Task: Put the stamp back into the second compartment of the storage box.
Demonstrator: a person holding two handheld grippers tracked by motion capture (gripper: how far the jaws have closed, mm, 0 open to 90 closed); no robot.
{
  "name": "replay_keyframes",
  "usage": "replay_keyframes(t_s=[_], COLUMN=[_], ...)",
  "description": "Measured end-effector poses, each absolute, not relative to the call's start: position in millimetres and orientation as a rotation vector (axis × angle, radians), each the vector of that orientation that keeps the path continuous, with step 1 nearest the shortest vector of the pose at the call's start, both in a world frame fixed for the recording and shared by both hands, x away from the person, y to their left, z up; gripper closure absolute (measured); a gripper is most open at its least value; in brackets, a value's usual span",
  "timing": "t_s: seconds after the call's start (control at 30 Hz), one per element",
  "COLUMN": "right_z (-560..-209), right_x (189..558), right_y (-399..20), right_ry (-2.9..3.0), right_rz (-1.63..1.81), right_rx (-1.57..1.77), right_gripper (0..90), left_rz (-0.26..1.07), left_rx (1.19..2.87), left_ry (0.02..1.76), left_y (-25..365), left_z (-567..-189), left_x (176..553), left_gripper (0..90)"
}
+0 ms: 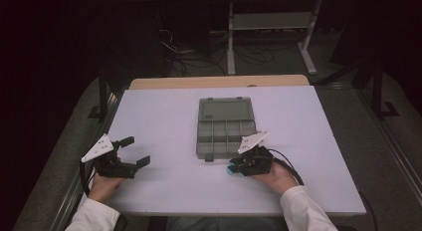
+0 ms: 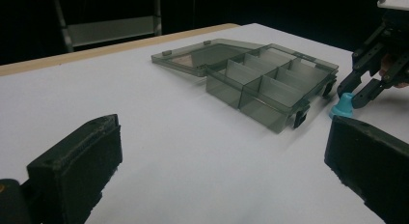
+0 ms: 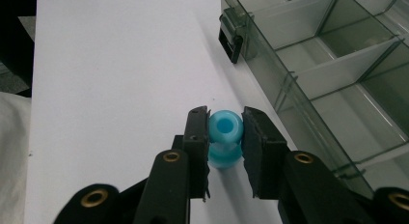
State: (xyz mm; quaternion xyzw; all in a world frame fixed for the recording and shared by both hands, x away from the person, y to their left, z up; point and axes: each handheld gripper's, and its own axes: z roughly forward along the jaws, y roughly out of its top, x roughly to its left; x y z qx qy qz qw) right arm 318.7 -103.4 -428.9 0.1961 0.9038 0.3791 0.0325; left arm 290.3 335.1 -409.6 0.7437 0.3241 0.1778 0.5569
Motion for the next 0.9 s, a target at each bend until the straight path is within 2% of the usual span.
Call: replay_keyframes(t_s=[0.9], right_z=[-407], right_x=[319], right_y=[-107], right_ry=[2.766], right_rz=[1.273], right_rx=[0.645], right_gripper=[72.3], left_rz=[0.42], left_rx=[1.755], left_ry=[0.765], left_y=[335], left_z=[-410], left_x=[290], left_gripper=[0.0])
